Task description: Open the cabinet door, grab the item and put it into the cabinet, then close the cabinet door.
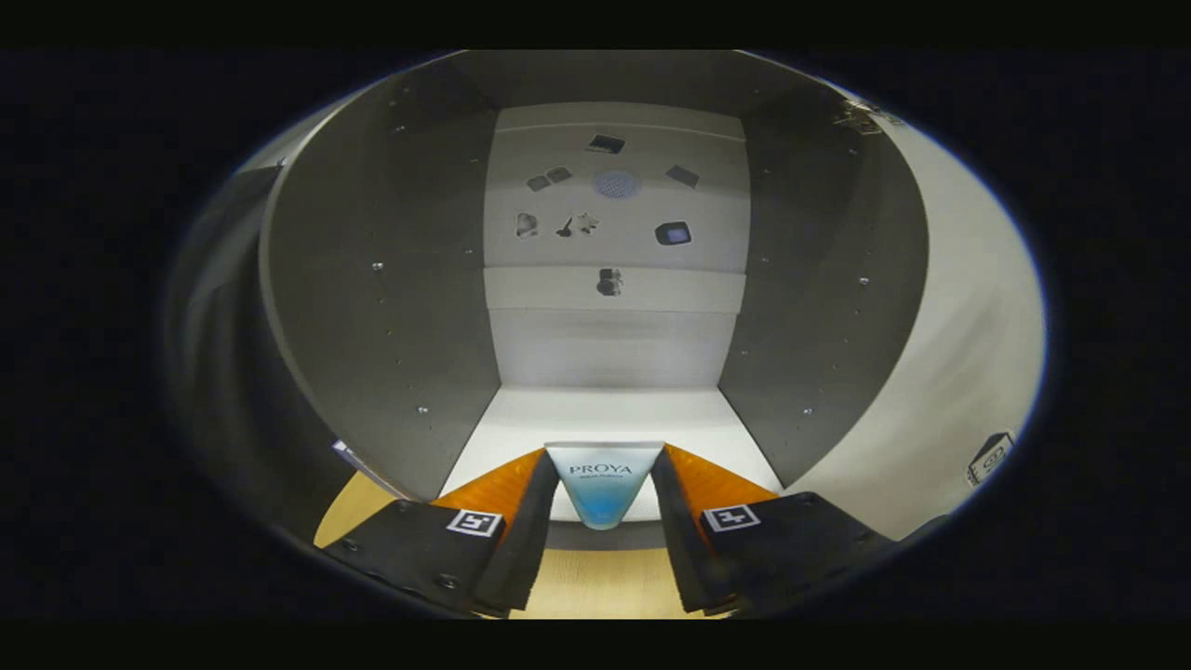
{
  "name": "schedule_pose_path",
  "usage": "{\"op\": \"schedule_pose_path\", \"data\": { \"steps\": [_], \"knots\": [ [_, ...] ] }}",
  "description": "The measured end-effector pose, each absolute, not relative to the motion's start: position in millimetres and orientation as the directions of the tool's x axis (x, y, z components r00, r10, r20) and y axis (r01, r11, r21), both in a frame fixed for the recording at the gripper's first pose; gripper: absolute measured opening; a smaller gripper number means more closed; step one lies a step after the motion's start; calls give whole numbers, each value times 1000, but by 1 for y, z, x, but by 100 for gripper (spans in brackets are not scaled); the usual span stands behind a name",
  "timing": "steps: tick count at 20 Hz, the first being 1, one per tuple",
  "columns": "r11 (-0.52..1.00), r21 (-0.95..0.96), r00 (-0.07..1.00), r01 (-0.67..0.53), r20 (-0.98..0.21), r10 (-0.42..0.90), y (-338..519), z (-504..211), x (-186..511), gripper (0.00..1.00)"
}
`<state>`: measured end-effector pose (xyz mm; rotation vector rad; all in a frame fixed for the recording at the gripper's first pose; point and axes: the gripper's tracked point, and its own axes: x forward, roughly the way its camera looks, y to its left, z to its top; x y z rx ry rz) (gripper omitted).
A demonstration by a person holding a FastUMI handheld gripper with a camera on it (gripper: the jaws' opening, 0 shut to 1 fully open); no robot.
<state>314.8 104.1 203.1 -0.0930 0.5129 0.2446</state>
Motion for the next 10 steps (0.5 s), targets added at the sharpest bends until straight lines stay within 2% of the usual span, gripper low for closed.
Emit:
{"op": "schedule_pose_path", "data": {
  "steps": [10],
  "knots": [
    [965, -3, 813, -263, -540, 220, 99, 163, 379, 65]
  ]
}}
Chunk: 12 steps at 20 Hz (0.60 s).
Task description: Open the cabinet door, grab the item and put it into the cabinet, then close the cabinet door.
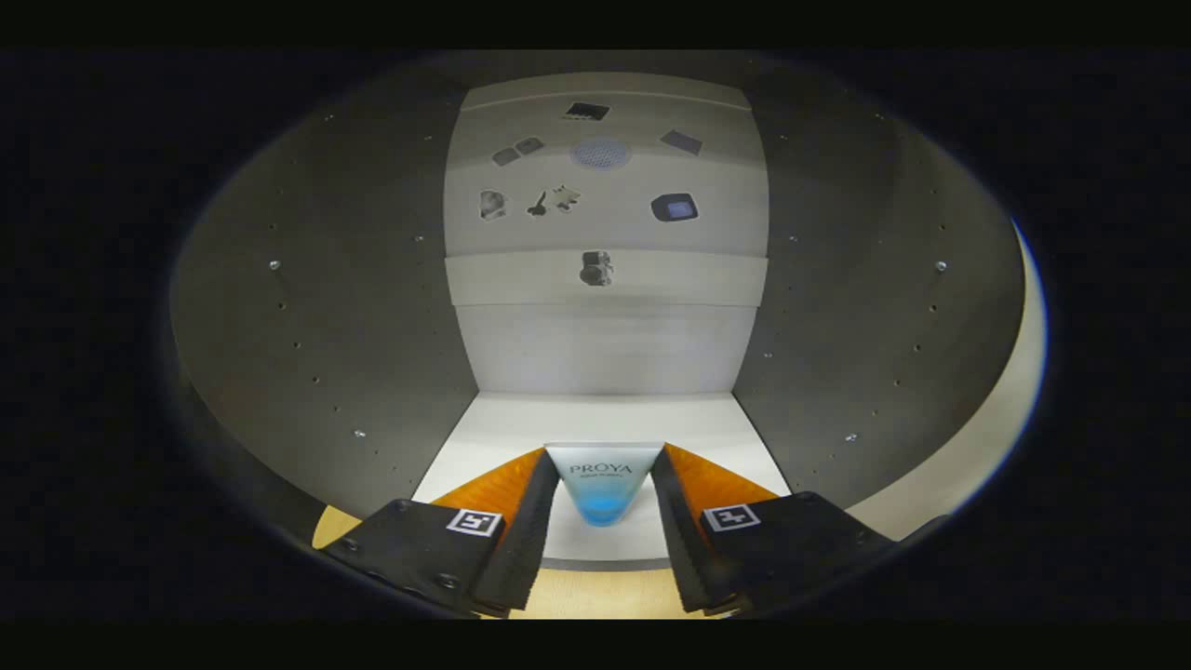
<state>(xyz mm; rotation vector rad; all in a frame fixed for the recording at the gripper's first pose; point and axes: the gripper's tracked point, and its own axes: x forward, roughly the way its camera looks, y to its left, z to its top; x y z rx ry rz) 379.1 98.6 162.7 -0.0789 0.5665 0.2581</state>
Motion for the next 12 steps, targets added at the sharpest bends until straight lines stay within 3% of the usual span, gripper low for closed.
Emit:
{"op": "schedule_pose_path", "data": {
  "steps": [10, 12],
  "knots": [
    [966, -17, 808, -259, -552, 207, 97, 145, 381, 68],
    [966, -25, 827, -256, -523, 206, 96, 158, 374, 86]
  ]
}}
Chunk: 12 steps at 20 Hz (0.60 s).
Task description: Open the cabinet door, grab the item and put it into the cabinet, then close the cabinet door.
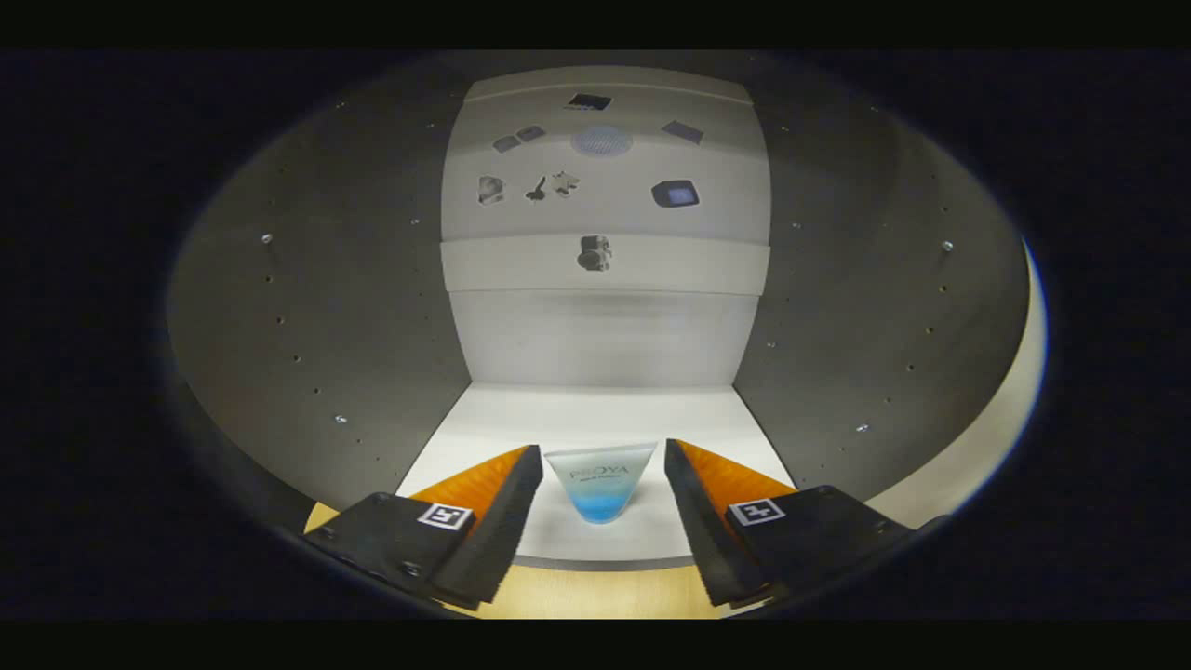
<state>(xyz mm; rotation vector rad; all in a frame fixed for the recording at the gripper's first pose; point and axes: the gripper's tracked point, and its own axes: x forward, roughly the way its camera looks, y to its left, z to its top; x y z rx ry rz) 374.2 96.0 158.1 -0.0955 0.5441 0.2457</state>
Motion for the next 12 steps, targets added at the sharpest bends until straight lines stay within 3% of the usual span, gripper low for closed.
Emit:
{"op": "schedule_pose_path", "data": {
  "steps": [3, 12],
  "knots": [
    [967, -41, 856, -251, -476, 202, 91, 180, 350, 100],
    [975, -49, 932, -218, -308, 193, 72, 223, 208, 99]
  ]
}}
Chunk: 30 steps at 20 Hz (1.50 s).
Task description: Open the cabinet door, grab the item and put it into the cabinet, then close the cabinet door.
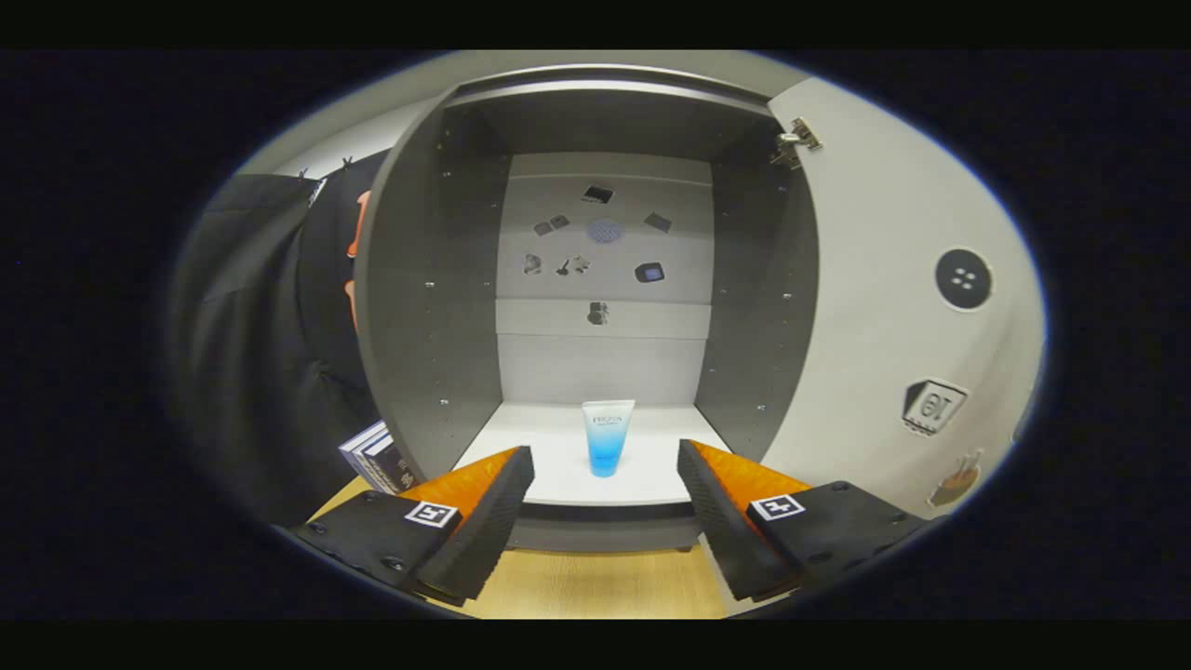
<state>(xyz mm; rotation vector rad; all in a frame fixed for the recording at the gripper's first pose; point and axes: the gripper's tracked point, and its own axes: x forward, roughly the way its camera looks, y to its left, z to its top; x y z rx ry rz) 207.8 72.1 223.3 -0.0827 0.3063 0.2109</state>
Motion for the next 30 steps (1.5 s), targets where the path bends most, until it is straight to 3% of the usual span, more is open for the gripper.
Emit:
{"op": "schedule_pose_path", "data": {
  "steps": [8, 16, 24, 30],
  "knots": [
    [990, -29, 962, -139, -239, 128, 7, 237, 73, 99],
    [1000, -10, 987, -10, -160, 8, -93, 266, -4, 99],
    [997, -25, 986, 70, -152, -73, -190, 271, -30, 98],
    [995, -47, 975, 84, -204, -92, -233, 234, -3, 99]
  ]
}}
